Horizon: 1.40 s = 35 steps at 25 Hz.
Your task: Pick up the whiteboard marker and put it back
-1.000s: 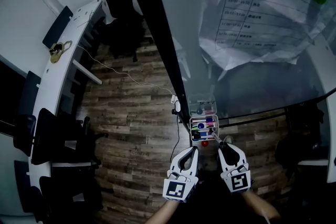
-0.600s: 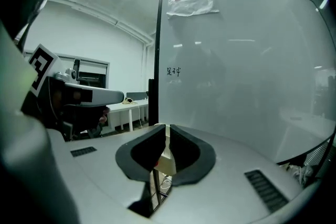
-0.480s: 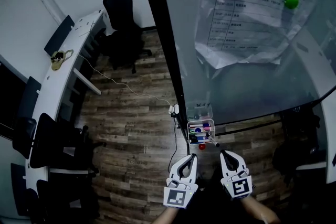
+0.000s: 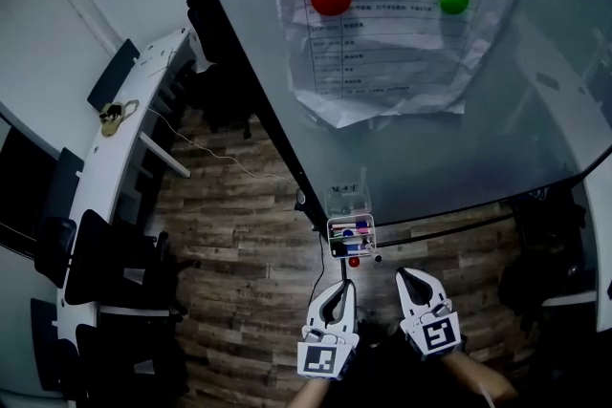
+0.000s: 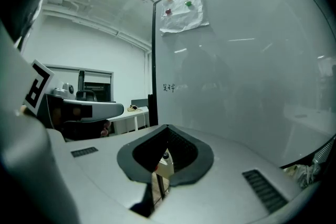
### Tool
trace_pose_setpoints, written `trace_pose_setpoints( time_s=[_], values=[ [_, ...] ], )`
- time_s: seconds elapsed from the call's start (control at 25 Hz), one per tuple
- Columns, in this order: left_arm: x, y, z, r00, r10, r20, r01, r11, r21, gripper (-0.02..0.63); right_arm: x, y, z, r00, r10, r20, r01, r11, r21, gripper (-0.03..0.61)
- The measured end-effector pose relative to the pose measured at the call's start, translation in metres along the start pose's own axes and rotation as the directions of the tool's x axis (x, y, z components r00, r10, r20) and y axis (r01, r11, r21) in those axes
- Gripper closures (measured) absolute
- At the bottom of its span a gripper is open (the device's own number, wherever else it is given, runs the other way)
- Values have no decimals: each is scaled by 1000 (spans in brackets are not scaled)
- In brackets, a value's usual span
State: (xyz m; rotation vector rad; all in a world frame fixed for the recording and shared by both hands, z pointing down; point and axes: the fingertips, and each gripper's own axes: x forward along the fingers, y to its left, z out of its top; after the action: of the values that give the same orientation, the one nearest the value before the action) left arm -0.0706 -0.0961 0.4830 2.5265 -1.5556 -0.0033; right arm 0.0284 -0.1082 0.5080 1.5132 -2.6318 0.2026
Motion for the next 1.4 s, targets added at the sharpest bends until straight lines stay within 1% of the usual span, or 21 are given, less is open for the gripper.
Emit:
trace_pose_setpoints(
  time_s=[0.24,0.36,0.44,0.56,0.68,0.76,0.96,1.12,1.2,1.28,1.4],
  values=[
    [-9,-22,8,999,35,-1,-35,999,3,606,-24,-8,11,1000,11,18,-12,1000,23,563],
    [-14,-34,10,999,32,6,-32,999,-12,606,-36,-12,16,1000,7,19,-7,1000,27,563],
    [-17,-40,12,999,36,13,-36,999,-15,606,-44,-14,15,1000,12,13,-13,1000,14,563],
    [-20,-47,19,998,45,33,-45,999,8,606,-53,-16,15,999,21,28,-22,1000,15,563],
    [-25,-51,20,998,56,31,-56,998,20,606,-59,-17,24,1000,10,16,-10,999,31,563],
    [-30,-55,21,998,59,35,-60,998,20,606,-65,-15,27,999,21,40,-22,999,35,563],
    [-36,-60,17,997,64,31,-64,998,16,606,-70,-19,26,999,20,29,-21,999,38,563],
    [-35,-60,20,997,68,42,-69,997,31,606,-70,-19,21,998,47,34,-48,998,36,565],
    [-34,-60,20,997,70,32,-72,997,40,606,-72,-19,19,998,53,36,-54,998,35,565],
    [-35,-62,18,997,72,21,-73,997,36,606,-73,-20,17,998,53,34,-54,998,29,565],
    [-35,-63,19,997,73,27,-74,997,30,606,-72,-21,14,998,54,34,-55,998,30,565]
  ],
)
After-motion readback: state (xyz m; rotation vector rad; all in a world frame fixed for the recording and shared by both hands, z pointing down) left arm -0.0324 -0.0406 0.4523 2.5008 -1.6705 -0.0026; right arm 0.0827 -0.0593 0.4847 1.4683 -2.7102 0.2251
